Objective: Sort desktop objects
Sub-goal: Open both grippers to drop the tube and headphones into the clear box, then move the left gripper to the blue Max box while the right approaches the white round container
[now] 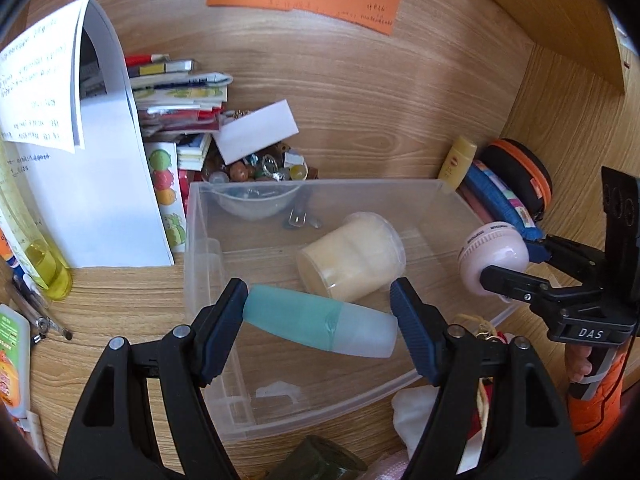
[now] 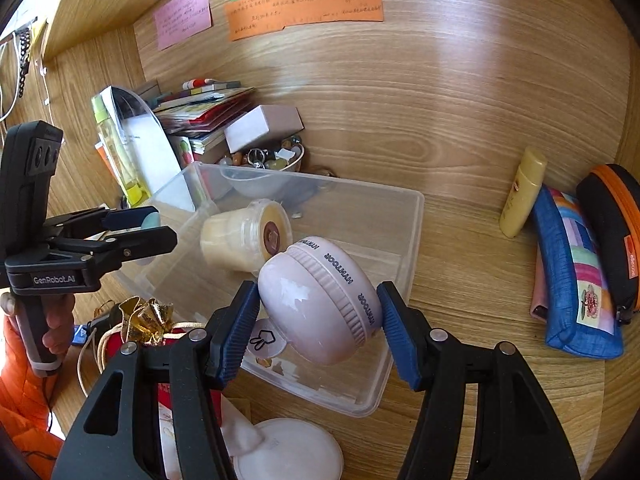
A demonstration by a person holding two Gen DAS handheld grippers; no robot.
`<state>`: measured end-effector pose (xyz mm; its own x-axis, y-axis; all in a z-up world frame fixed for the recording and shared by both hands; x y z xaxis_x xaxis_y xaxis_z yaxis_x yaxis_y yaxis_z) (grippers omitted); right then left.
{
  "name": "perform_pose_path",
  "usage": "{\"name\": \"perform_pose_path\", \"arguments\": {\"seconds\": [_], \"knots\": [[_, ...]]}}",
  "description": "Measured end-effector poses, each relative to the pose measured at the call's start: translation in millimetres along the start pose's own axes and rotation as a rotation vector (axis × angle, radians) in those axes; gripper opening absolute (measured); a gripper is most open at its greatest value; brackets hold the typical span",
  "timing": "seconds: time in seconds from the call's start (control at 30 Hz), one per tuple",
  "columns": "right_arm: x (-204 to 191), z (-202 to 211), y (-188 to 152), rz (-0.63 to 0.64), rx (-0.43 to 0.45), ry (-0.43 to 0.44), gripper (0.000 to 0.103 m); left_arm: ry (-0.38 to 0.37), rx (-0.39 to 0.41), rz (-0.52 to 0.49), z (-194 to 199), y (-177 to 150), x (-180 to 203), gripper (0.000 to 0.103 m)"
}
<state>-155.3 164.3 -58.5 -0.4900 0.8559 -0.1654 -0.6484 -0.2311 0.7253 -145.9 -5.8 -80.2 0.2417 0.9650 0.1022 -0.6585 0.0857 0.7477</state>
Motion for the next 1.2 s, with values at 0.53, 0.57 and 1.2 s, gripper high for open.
{"name": "perform_pose_path", "arguments": {"seconds": [0.53, 0.57, 1.2], "knots": [[-4, -5, -7, 0.033, -0.021, 0.005, 0.057, 0.026, -0.033, -0.07, -8, -6, 17, 0.073], [-4, -4, -7, 0.03, -0.02, 0.008, 0.057, 0.025, -0.033, -0.068, -8, -6, 16, 0.073], [12, 28, 7, -0.065, 0.089, 0.01, 0.075, 0.111, 0.066, -0.004, 49, 2, -6, 0.096]]}}
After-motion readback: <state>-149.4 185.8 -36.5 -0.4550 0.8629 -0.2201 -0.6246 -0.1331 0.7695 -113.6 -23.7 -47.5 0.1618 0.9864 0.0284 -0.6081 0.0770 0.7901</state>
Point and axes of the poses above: each gripper's, at about its wrist camera, not at the fingertips, and z roughly against the way its jaws point, x to its right, y to its top, the point moved 3 cm from there along -z, roughly the way its jaws point, and after that the axes turned 6 degrees about -z, right-handed, at the moved point
